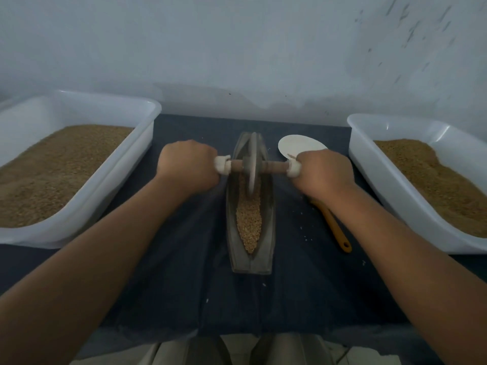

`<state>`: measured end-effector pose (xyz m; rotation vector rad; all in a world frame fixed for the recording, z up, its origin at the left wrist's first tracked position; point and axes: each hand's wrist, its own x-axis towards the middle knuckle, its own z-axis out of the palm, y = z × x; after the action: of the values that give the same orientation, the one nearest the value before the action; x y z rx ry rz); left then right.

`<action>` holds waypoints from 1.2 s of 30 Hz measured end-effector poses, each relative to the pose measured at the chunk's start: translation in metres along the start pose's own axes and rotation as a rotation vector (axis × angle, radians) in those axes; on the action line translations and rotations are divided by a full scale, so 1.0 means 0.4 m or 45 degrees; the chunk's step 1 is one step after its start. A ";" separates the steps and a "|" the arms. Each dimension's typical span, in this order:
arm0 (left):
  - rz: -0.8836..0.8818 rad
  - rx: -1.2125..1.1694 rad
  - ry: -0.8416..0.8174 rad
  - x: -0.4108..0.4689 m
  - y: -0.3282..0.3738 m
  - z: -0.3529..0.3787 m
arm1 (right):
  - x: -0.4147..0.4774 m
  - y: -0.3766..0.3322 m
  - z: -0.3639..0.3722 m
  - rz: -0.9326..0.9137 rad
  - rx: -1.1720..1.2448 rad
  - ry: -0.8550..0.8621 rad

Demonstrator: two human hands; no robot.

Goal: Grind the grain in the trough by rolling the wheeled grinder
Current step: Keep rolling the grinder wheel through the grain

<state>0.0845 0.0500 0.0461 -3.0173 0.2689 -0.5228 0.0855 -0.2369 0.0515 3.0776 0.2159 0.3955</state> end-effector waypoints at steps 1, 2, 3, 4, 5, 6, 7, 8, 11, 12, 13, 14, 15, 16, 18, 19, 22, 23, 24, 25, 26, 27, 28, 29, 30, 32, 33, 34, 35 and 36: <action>0.019 0.030 0.015 -0.030 -0.001 -0.002 | -0.025 0.007 -0.004 -0.027 -0.004 -0.039; 0.052 0.060 0.038 -0.067 -0.003 -0.004 | -0.057 0.017 -0.005 -0.066 -0.005 -0.053; 0.101 0.090 0.076 -0.108 -0.006 -0.008 | -0.094 0.025 -0.006 -0.114 -0.003 -0.035; 0.155 0.108 0.119 -0.147 -0.008 -0.013 | -0.133 0.031 -0.008 -0.160 0.003 -0.001; 0.198 0.098 0.168 -0.178 -0.013 -0.020 | -0.167 0.034 -0.013 -0.187 0.027 0.019; 0.224 0.072 0.204 -0.194 -0.019 -0.022 | -0.190 0.037 -0.016 -0.210 0.059 0.033; 0.233 0.053 0.209 -0.199 -0.023 -0.017 | -0.199 0.040 -0.014 -0.229 0.075 0.040; 0.230 0.057 0.204 -0.190 -0.024 -0.008 | -0.195 0.041 -0.009 -0.239 0.058 0.052; 0.124 0.084 0.124 -0.106 -0.012 0.023 | -0.121 0.025 0.014 -0.180 -0.059 0.207; 0.085 0.059 0.109 -0.072 -0.008 0.029 | -0.087 0.018 0.017 -0.137 -0.074 0.238; 0.057 0.027 0.104 -0.042 -0.005 0.033 | -0.055 0.012 0.018 -0.093 -0.075 0.229; 0.037 0.001 0.104 -0.020 -0.003 0.033 | -0.028 0.008 0.018 -0.060 -0.064 0.201; 0.027 -0.016 0.107 -0.005 -0.002 0.030 | -0.009 0.006 0.016 -0.046 -0.040 0.167; 0.026 -0.022 0.103 0.000 -0.003 0.024 | -0.001 0.005 0.013 -0.043 -0.015 0.127; 0.051 -0.017 0.085 -0.021 -0.005 0.013 | -0.019 0.009 -0.002 -0.060 0.004 0.047; 0.075 -0.006 0.066 -0.045 -0.008 0.010 | -0.042 0.013 -0.008 -0.089 0.000 0.026; 0.172 0.016 0.141 -0.155 -0.021 0.002 | -0.130 0.029 -0.023 -0.228 -0.006 0.040; 0.212 0.004 0.187 -0.189 -0.027 -0.003 | -0.155 0.032 -0.028 -0.269 0.003 0.061; 0.237 -0.015 0.209 -0.213 -0.032 -0.007 | -0.173 0.035 -0.031 -0.297 0.007 0.094; 0.243 -0.021 0.210 -0.225 -0.036 -0.008 | -0.184 0.037 -0.030 -0.309 -0.001 0.131; 0.234 -0.009 0.199 -0.223 -0.035 -0.005 | -0.185 0.039 -0.023 -0.305 -0.016 0.153; 0.213 0.021 0.184 -0.207 -0.031 -0.002 | -0.177 0.040 -0.013 -0.285 -0.028 0.151; 0.186 0.057 0.167 -0.180 -0.023 0.001 | -0.159 0.038 -0.003 -0.248 -0.028 0.142; 0.159 0.083 0.146 -0.144 -0.015 0.006 | -0.134 0.034 0.008 -0.205 -0.025 0.161; 0.126 0.087 0.117 -0.102 -0.008 0.010 | -0.105 0.030 0.020 -0.155 -0.025 0.199; 0.062 0.073 0.060 -0.019 0.001 0.006 | -0.041 0.017 0.038 -0.043 -0.019 0.206; 0.043 0.066 0.038 0.014 0.004 -0.002 | -0.013 0.011 0.042 0.005 -0.006 0.181; 0.034 0.064 0.028 0.037 0.006 -0.009 | 0.009 0.006 0.042 0.044 0.014 0.147; 0.035 0.064 0.030 0.047 0.009 -0.015 | 0.020 0.002 0.040 0.067 0.027 0.101; 0.042 0.071 0.035 0.044 0.012 -0.021 | 0.020 0.003 0.036 0.073 0.022 0.051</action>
<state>0.0972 0.0417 0.0592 -2.9488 0.3001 -0.5592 0.0970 -0.2373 0.0398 3.1008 0.1325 0.4608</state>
